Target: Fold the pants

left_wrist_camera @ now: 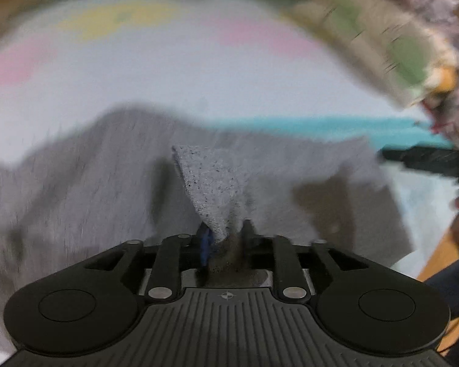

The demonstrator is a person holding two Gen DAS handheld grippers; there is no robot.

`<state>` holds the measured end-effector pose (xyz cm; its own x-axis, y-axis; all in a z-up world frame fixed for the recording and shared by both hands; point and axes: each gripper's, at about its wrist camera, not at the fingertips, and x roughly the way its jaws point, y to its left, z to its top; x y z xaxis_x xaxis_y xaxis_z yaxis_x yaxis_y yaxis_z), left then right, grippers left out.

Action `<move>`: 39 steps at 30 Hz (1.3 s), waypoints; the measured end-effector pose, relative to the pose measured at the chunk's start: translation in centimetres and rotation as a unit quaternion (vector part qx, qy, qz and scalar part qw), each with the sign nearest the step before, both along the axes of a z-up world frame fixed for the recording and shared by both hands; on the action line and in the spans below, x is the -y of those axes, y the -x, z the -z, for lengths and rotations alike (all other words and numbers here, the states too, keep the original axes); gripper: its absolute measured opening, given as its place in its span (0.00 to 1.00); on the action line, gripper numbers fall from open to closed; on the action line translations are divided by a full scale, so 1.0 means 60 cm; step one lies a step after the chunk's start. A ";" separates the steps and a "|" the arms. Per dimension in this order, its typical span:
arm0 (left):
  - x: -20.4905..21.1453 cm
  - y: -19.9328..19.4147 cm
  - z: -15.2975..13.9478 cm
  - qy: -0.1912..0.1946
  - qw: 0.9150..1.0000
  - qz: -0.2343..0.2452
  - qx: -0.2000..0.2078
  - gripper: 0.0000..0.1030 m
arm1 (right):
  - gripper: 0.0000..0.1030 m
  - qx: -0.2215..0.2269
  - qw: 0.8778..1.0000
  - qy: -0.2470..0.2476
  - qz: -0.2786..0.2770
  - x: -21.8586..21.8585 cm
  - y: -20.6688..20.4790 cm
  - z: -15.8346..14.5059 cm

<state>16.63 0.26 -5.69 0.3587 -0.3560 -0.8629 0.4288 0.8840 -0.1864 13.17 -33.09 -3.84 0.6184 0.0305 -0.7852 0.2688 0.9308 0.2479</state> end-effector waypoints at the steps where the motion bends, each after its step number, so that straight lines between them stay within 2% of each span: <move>1: 0.002 -0.006 0.017 -0.015 1.000 -0.007 -0.015 0.30 | 0.68 -0.003 1.000 0.001 0.003 0.001 -0.004 0.001; 4: 0.004 -0.005 0.017 -0.014 1.000 -0.016 -0.007 0.36 | 0.59 -0.016 1.000 0.016 -0.012 -0.018 -0.016 0.006; 8: 0.009 0.007 0.002 -0.031 0.999 -0.014 0.020 0.39 | 0.59 -0.022 0.997 0.044 -0.055 -0.061 -0.020 0.012; 11: -0.010 0.012 -0.017 -0.019 0.998 -0.034 0.043 0.39 | 0.58 -0.055 0.993 0.072 -0.080 -0.084 -0.030 0.036; 13: -0.032 0.011 -0.032 -0.010 0.997 -0.051 0.063 0.39 | 0.58 -0.086 0.988 0.100 -0.078 -0.091 -0.039 0.057; 16: -0.077 0.007 -0.054 -0.005 0.991 -0.090 0.098 0.40 | 0.59 -0.093 0.988 0.100 -0.069 -0.092 -0.041 0.055; 19: -0.124 0.002 -0.066 -0.010 0.985 -0.132 0.110 0.50 | 0.60 -0.086 0.991 0.089 -0.056 -0.092 -0.039 0.040; 21: -0.164 0.006 -0.071 -0.002 0.978 -0.174 0.114 0.51 | 0.61 -0.072 0.993 0.075 -0.061 -0.105 -0.037 0.026; 25: -0.237 0.024 -0.076 0.014 0.959 -0.261 0.109 0.51 | 0.61 -0.042 0.991 0.063 -0.113 -0.171 -0.035 0.005; 26: -0.249 0.029 -0.077 0.016 0.954 -0.277 0.109 0.55 | 0.61 -0.038 0.988 0.068 -0.131 -0.191 -0.034 0.002; 27: -0.266 0.036 -0.077 0.017 0.950 -0.293 0.110 0.65 | 0.61 -0.033 0.985 0.072 -0.151 -0.215 -0.032 0.000; 29: -0.295 0.045 -0.078 0.020 0.944 -0.313 0.105 0.77 | 0.61 -0.031 0.980 0.073 -0.182 -0.247 -0.032 0.003; 31: -0.322 0.056 -0.072 0.020 0.937 -0.335 0.097 0.77 | 0.61 -0.045 0.974 0.072 -0.211 -0.277 -0.033 0.016; 33: -0.350 0.067 -0.064 0.024 0.927 -0.364 0.088 0.77 | 0.62 -0.073 0.967 0.074 -0.232 -0.299 -0.039 0.040; 35: -0.379 0.073 -0.056 0.045 0.917 -0.390 0.071 0.77 | 0.67 -0.069 0.967 0.093 -0.225 -0.310 -0.035 0.050; 37: -0.408 0.083 -0.048 0.076 0.903 -0.419 0.052 0.77 | 0.68 -0.072 0.967 0.099 -0.224 -0.309 -0.036 0.048; 39: -0.428 0.086 -0.039 0.100 0.888 -0.448 0.035 0.77 | 0.68 -0.079 0.970 0.078 -0.217 -0.297 -0.040 0.049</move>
